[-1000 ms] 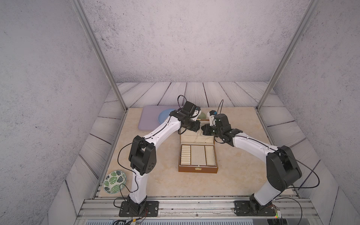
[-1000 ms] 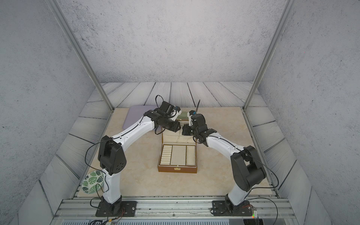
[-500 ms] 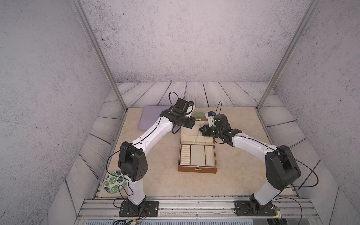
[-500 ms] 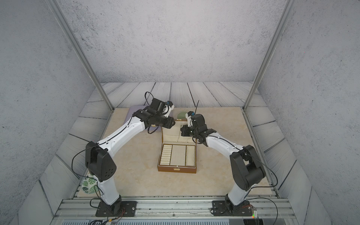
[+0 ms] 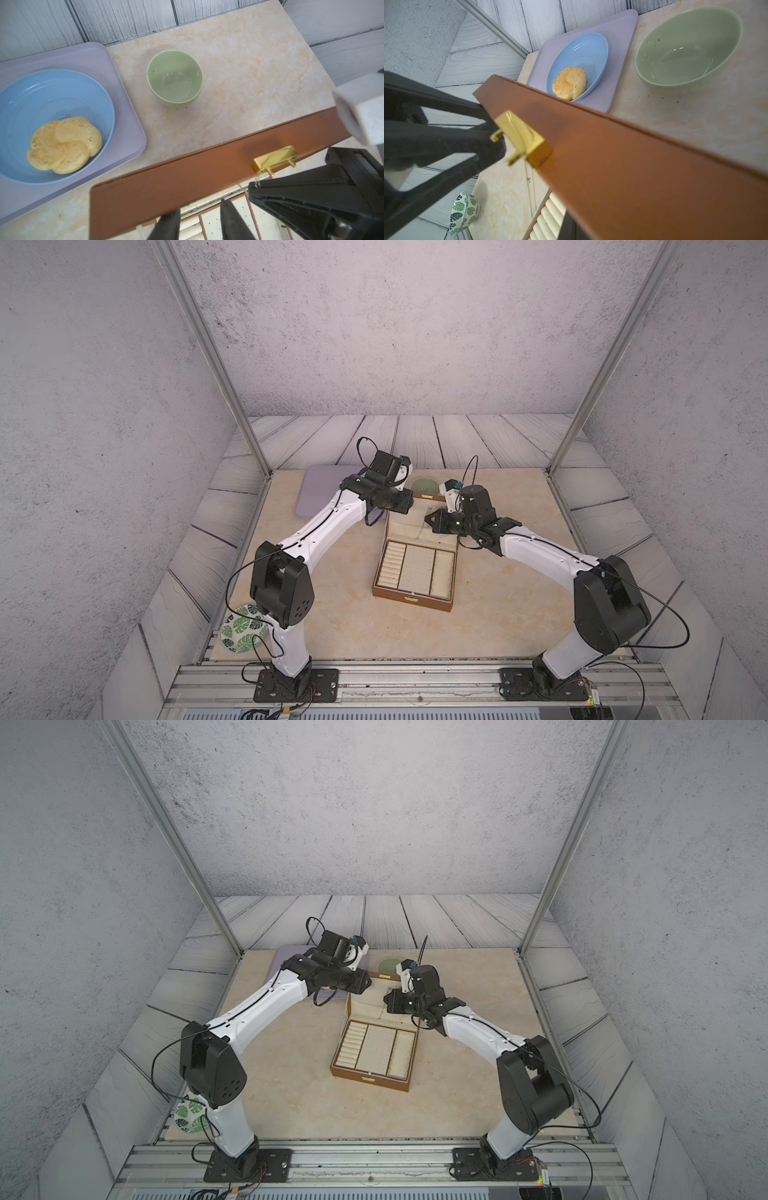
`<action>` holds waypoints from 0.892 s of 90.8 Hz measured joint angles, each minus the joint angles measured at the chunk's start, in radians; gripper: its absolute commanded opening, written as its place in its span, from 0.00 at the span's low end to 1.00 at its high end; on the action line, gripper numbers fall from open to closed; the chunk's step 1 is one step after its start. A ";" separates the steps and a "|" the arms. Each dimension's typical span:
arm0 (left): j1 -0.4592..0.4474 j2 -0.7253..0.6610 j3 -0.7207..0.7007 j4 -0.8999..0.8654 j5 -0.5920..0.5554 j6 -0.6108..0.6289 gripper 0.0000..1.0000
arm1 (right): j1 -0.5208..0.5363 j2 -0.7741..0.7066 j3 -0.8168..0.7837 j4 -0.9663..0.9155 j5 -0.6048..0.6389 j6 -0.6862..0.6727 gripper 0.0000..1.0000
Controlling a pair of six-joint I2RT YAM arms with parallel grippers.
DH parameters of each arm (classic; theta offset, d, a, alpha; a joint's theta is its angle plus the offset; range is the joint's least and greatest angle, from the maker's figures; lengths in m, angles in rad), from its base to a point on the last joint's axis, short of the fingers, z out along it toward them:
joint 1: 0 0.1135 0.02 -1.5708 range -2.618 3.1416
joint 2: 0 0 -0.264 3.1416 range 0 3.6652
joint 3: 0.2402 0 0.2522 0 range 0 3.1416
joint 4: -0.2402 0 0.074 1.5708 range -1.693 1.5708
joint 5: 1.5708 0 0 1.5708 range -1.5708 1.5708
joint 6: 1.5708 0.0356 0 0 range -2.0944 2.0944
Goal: Put jewelry chain into jewelry box
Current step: Hang the necklace on the jewelry box clasp.
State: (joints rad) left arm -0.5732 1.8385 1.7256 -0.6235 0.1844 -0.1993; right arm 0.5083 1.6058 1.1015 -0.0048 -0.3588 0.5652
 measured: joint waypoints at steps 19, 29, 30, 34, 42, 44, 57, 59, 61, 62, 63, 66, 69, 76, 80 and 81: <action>0.001 0.000 -0.014 0.007 -0.002 -0.004 0.37 | 0.000 0.000 0.000 -0.003 -0.019 0.005 0.00; 0.002 0.000 -0.016 0.011 -0.004 -0.005 0.37 | 0.000 0.000 -0.003 0.016 -0.059 0.024 0.00; 0.002 0.000 -0.016 0.011 -0.005 -0.006 0.37 | 0.000 0.000 -0.003 0.018 -0.061 0.026 0.00; 0.002 0.000 -0.016 0.013 -0.004 -0.007 0.37 | 0.000 0.000 -0.004 0.022 -0.075 0.034 0.00; 0.002 0.000 -0.017 0.014 -0.005 -0.008 0.37 | 0.000 0.000 -0.007 0.032 -0.091 0.045 0.00; 0.002 0.000 -0.018 0.015 -0.005 -0.008 0.37 | 0.000 0.000 -0.008 0.034 -0.096 0.048 0.00; 0.002 0.000 -0.025 0.020 -0.005 -0.008 0.37 | -0.001 0.000 -0.009 0.043 -0.111 0.058 0.00; 0.002 0.000 -0.026 0.021 -0.005 -0.008 0.37 | -0.001 0.000 -0.009 0.043 -0.111 0.060 0.00; 0.002 0.000 -0.027 0.022 -0.005 -0.008 0.37 | -0.001 0.000 -0.009 0.044 -0.111 0.060 0.00; 0.002 0.000 -0.027 0.022 -0.005 -0.008 0.37 | -0.001 0.000 -0.009 0.044 -0.111 0.060 0.00; 0.002 0.000 -0.027 0.022 -0.005 -0.008 0.37 | -0.001 0.000 -0.009 0.044 -0.111 0.060 0.00; 0.002 0.000 -0.028 0.023 -0.005 -0.008 0.37 | -0.001 0.000 -0.009 0.042 -0.110 0.059 0.00; 0.002 -0.001 -0.029 0.022 -0.005 -0.008 0.37 | -0.001 0.000 -0.009 0.039 -0.106 0.056 0.00; 0.002 -0.001 -0.030 0.022 -0.005 -0.008 0.37 | -0.001 0.000 -0.009 0.021 -0.092 0.040 0.00; 0.002 -0.002 -0.030 0.022 -0.005 -0.008 0.37 | -0.001 0.000 -0.009 0.009 -0.082 0.028 0.00; 0.002 -0.002 -0.030 0.022 -0.005 -0.008 0.37 | -0.001 0.000 -0.009 0.006 -0.080 0.026 0.00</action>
State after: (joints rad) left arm -0.5713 1.8362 1.6955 -0.6014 0.1795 -0.2077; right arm 0.5072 1.6062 1.0927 0.0010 -0.4385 0.5907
